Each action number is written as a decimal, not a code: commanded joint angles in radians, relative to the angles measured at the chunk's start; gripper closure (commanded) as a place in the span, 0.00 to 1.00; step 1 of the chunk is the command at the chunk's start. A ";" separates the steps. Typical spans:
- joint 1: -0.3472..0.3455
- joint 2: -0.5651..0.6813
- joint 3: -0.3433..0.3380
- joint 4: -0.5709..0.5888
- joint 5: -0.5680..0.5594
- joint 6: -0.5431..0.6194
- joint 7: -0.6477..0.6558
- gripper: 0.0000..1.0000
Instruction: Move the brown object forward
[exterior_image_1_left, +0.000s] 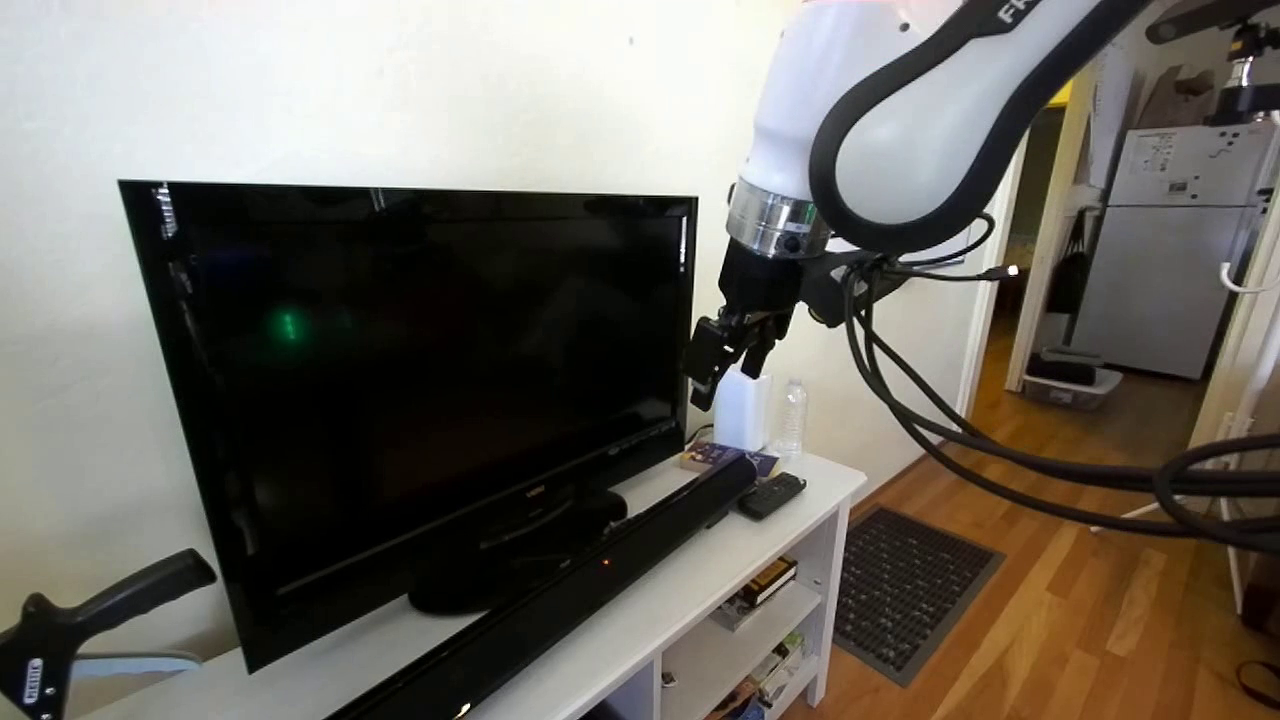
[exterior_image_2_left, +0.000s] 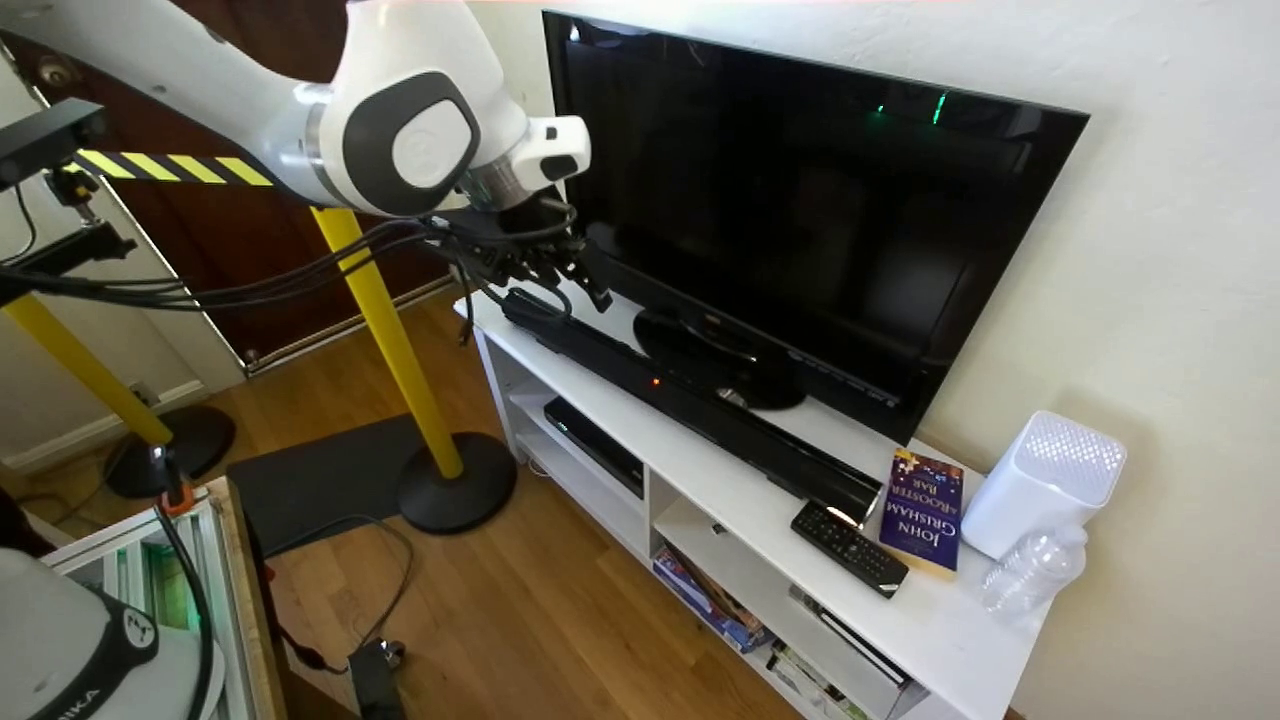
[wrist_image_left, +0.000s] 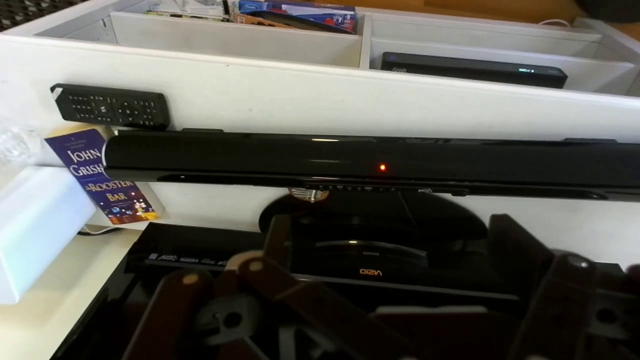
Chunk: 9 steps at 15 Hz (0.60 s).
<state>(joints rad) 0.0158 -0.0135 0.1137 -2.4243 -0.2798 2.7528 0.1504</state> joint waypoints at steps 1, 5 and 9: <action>0.018 0.016 -0.020 0.010 0.005 0.000 0.000 0.00; 0.021 0.036 -0.022 0.027 0.006 0.001 0.006 0.00; 0.014 0.153 -0.059 0.086 -0.104 0.028 0.053 0.00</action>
<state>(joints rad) 0.0202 0.0402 0.0903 -2.3960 -0.3145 2.7531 0.1700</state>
